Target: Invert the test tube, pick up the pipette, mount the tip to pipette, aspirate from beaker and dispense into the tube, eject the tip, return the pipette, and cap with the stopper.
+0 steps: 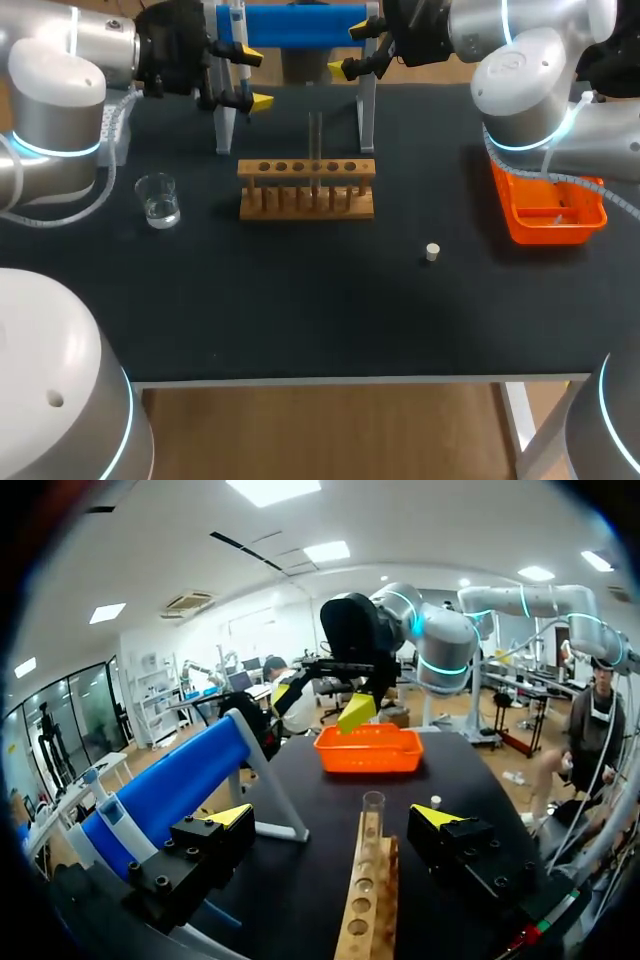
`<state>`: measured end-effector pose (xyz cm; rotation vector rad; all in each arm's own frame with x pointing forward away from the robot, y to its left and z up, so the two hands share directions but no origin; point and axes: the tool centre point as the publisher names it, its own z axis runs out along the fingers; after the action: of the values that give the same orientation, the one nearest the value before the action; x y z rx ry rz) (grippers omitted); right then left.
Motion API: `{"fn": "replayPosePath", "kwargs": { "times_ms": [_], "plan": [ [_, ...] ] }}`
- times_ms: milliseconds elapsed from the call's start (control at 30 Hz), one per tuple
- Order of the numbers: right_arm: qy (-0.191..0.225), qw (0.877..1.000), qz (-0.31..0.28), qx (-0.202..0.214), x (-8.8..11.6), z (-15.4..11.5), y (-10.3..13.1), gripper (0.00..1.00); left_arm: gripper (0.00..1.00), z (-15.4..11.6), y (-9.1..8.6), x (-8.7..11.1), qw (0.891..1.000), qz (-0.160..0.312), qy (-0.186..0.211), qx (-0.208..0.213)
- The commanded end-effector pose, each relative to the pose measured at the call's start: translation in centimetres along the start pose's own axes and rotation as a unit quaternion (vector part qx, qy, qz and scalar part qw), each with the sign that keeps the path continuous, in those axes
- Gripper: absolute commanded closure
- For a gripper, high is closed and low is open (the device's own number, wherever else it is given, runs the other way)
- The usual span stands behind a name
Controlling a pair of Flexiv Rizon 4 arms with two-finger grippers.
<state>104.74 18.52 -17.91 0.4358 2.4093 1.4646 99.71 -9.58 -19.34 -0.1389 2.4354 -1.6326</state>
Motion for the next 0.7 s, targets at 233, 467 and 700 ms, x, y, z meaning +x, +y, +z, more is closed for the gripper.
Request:
{"fn": "replayPosePath", "kwargs": {
  "times_ms": [233, 467, 700],
  "plan": [
    [0.001, 1.000, 0.000, 0.001, 0.0, -0.1, 0.0, 0.00, 0.00, 1.3, 0.8, 1.4, 1.000, 0.014, -0.002, -0.007],
    [0.001, 1.000, 0.000, 0.001, 0.0, -0.1, 0.0, 0.00, 0.00, 2.9, 1.1, 1.6, 1.000, 0.013, 0.006, -0.010],
    [0.001, 1.000, 0.000, 0.001, 0.0, -0.1, 0.0, 0.00, 0.00, 4.4, 1.5, 1.6, 1.000, 0.010, 0.022, -0.012]
  ]
}}
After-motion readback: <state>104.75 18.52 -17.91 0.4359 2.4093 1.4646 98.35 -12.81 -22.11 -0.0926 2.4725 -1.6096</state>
